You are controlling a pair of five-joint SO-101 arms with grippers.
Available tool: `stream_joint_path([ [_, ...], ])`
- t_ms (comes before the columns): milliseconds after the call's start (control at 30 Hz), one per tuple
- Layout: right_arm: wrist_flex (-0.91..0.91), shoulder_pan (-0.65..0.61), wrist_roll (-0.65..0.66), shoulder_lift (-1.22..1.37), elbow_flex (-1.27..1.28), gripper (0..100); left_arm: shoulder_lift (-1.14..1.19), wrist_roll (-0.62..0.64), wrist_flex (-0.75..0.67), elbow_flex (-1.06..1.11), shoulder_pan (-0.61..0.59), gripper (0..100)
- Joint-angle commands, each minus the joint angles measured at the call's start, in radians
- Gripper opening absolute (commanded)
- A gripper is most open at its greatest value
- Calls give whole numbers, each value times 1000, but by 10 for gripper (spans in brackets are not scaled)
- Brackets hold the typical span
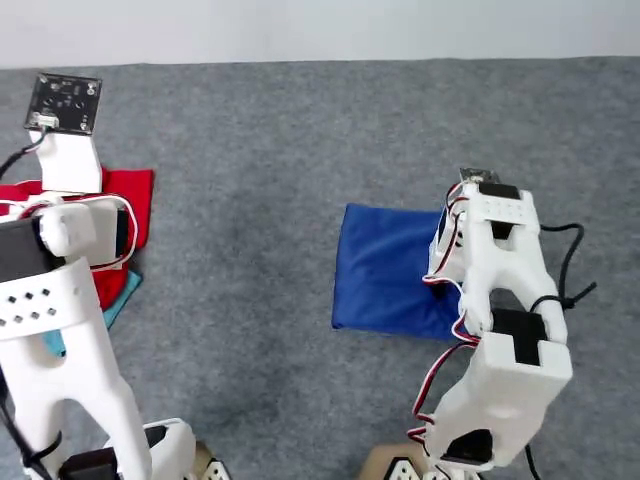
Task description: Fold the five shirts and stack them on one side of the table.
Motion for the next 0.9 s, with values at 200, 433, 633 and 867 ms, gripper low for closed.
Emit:
stream_joint_path([
  [200,85,51,275,2,-230,10,-29,-11,20,-2,-5,7],
  [433,81,130,588,136,-473,10,-29,-11,20,-2,-5,7],
  [633,87,174,858,375,-810,10,-29,-11,20,-2,-5,7],
  [867,165,170,1003,565,-1117,10,-29,-11,20,-2,-5,7],
])
